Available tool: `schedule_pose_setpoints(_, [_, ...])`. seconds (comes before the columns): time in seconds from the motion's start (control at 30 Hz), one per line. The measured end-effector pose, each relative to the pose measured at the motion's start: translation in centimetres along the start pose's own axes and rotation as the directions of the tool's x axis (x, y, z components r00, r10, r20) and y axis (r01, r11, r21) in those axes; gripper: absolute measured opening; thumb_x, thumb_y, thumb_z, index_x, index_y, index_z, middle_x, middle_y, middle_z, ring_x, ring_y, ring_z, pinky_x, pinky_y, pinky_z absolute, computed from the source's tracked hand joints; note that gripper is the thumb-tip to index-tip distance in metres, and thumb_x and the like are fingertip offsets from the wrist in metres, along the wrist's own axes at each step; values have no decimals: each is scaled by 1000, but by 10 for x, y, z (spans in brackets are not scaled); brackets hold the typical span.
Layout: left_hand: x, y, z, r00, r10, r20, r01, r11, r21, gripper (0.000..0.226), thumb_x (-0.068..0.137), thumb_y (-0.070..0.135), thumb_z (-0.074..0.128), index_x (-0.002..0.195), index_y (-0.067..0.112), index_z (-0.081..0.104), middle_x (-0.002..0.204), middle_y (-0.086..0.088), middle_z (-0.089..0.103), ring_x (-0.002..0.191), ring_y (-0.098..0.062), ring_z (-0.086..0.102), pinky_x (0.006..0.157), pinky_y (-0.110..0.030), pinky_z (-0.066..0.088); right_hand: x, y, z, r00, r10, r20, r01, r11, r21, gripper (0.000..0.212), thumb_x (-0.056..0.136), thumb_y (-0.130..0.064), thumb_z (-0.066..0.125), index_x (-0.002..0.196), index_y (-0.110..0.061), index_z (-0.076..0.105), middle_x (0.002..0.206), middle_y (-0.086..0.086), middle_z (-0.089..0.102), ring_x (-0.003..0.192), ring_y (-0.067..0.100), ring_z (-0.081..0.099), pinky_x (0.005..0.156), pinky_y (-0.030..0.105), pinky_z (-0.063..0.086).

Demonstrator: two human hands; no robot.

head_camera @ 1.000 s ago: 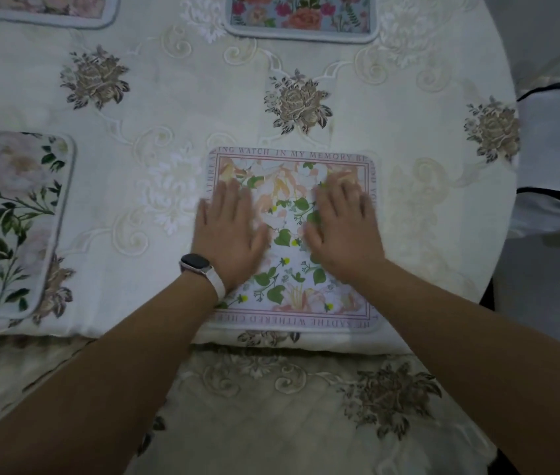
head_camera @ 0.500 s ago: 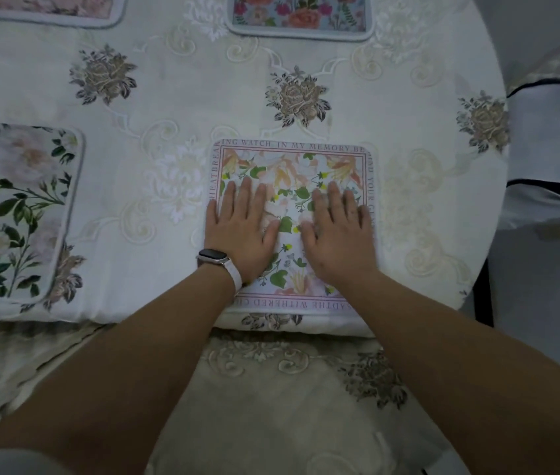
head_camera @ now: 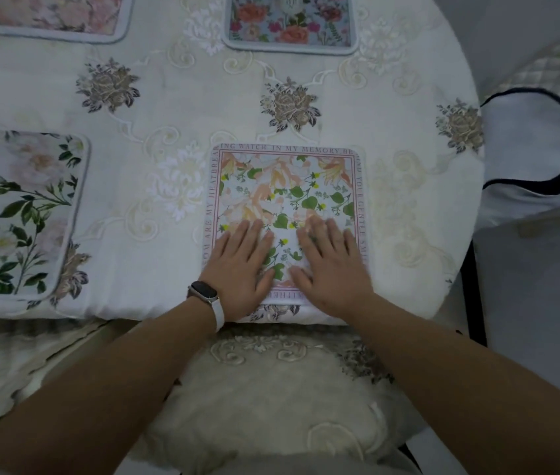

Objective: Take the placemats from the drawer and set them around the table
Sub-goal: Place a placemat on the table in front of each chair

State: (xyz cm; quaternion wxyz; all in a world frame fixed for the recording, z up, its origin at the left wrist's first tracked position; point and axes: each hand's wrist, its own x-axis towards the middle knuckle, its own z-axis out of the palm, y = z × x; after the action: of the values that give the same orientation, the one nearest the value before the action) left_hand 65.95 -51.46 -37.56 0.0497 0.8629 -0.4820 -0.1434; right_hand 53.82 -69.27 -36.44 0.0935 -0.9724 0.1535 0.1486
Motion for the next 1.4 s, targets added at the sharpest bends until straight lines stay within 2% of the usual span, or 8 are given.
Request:
schedule_pose_setpoints(0.17, [2,2,0,998,58,15,-59,998,37,68,96,46,25,153,9,24,162,-12,17,150,-27,9,119,-51,10,5,-21,6,990,-139,3,139,989,-48,71,96,-60,16,156,-24,5,164,4,-2,150,28,-6,120,53,2])
schedule_pose_setpoints(0.5, [-3,-6,-2,996,87,30,-89,993,76,80,93,66,22,156,18,13,164,-3,5,151,-21,1,120,-47,4,2,-11,5,998,-54,-22,54,998,-19,69,96,-61,17,156,-29,2,163,-1,-8,150,22,-10,120,47,-3])
schedule_pose_setpoints(0.77, [-20,-46,-20,986,-110,124,99,991,91,87,89,75,7,153,21,-16,160,2,-23,148,-16,-20,121,-39,-4,-28,51,-4,997,55,50,-55,998,14,71,97,-59,12,155,-23,-8,160,-3,-18,148,16,-16,122,41,-1])
schedule_pose_setpoints(0.93, [-36,-58,-37,971,-128,201,87,975,204,85,88,68,-3,155,17,-7,164,-3,-10,151,-22,-3,120,-44,8,-42,64,-16,988,133,79,-140,986,89,69,100,-55,22,156,-22,-1,163,-5,-10,150,18,-6,120,39,2])
schedule_pose_setpoints(1.0, [-43,-55,-48,965,-137,225,94,977,192,78,95,63,13,157,17,4,165,-4,1,151,-23,8,119,-43,17,-42,62,-26,987,132,90,-140,987,83,69,100,-53,28,156,-19,6,164,-2,-2,150,20,1,120,41,7])
schedule_pose_setpoints(1.07, [-49,-50,-56,974,-148,170,130,985,116,66,97,53,36,153,18,24,160,-5,25,143,-25,29,111,-41,32,-39,59,-38,992,112,58,-116,991,73,66,99,-49,35,154,-17,18,163,1,10,149,21,12,119,42,15])
schedule_pose_setpoints(1.17, [-59,-35,-66,987,-152,50,153,988,-13,64,90,46,45,147,17,39,143,-5,51,122,-27,53,95,-41,47,-32,54,-59,999,35,-37,-33,998,44,57,97,-42,44,147,-15,35,155,5,32,142,22,29,113,38,27])
schedule_pose_setpoints(1.4, [-72,16,-94,983,-124,-139,118,992,-48,60,81,44,42,132,16,59,129,-6,63,113,-28,62,96,-46,47,-23,38,-105,969,-195,-151,201,979,25,51,96,-36,47,142,-13,45,145,8,47,133,26,43,107,41,39])
